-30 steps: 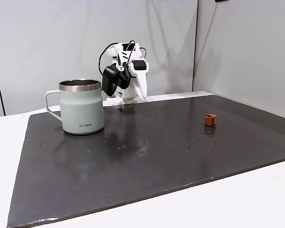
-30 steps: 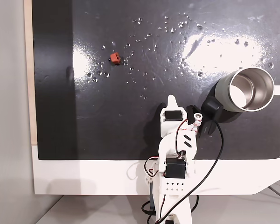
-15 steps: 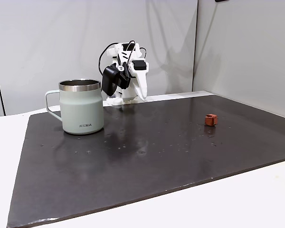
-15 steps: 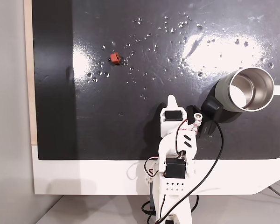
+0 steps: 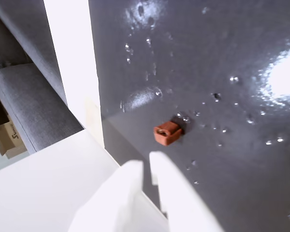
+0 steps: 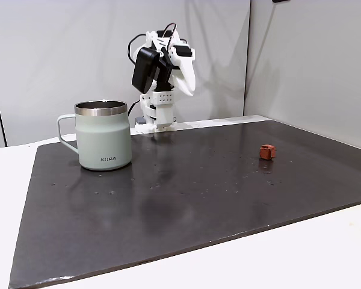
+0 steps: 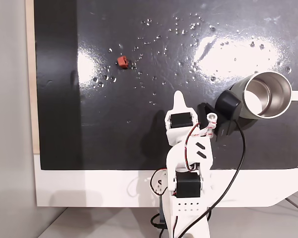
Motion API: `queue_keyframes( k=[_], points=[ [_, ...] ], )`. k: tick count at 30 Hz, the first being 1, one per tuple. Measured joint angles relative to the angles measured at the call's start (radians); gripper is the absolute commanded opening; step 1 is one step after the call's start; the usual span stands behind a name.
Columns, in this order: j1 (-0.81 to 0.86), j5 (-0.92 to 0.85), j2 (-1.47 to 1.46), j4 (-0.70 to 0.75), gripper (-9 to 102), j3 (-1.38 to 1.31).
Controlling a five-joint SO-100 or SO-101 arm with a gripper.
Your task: Grasp a cube and put it in the cup.
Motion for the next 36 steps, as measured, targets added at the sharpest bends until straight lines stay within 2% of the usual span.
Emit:
queue_keyframes(
  k=[11, 36],
  points=[
    [-0.103, 0.077, -0.565, 0.095, 0, -0.528],
    [-0.281, 0.282, -1.413, 0.417, 0, -1.287]
  ],
)
